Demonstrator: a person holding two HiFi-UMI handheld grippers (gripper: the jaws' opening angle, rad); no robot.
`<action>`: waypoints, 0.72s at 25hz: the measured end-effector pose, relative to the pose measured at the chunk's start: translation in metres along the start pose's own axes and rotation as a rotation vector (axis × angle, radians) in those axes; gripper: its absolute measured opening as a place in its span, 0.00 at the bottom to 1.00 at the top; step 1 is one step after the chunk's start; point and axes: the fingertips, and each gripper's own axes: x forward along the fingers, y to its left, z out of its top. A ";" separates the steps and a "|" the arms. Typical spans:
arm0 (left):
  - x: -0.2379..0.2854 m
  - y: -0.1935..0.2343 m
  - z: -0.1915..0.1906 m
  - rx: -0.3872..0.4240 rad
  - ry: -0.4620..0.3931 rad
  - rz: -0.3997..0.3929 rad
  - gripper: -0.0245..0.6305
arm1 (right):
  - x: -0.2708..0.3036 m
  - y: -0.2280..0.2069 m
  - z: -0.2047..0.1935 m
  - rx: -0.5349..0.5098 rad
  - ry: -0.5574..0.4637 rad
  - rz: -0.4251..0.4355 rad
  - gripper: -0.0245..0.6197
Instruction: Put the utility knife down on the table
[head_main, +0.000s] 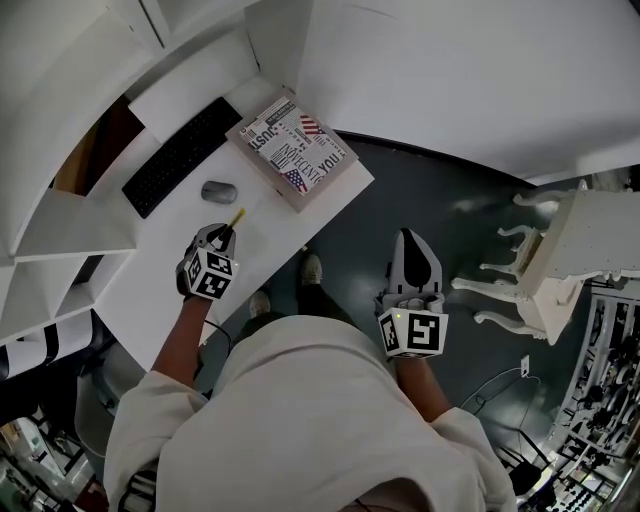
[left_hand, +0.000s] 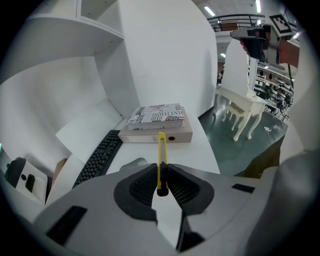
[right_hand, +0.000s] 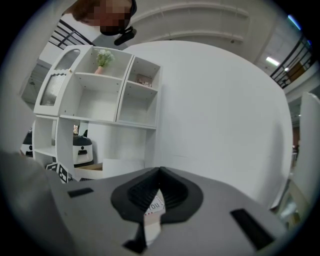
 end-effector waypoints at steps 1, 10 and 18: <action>0.006 -0.001 -0.004 0.002 0.013 -0.007 0.13 | 0.000 -0.002 -0.001 -0.002 0.006 -0.003 0.04; 0.052 -0.014 -0.033 0.008 0.114 -0.082 0.13 | 0.005 -0.016 -0.008 -0.018 0.042 -0.022 0.04; 0.083 -0.016 -0.049 0.020 0.175 -0.108 0.13 | 0.008 -0.029 -0.014 -0.033 0.074 -0.033 0.04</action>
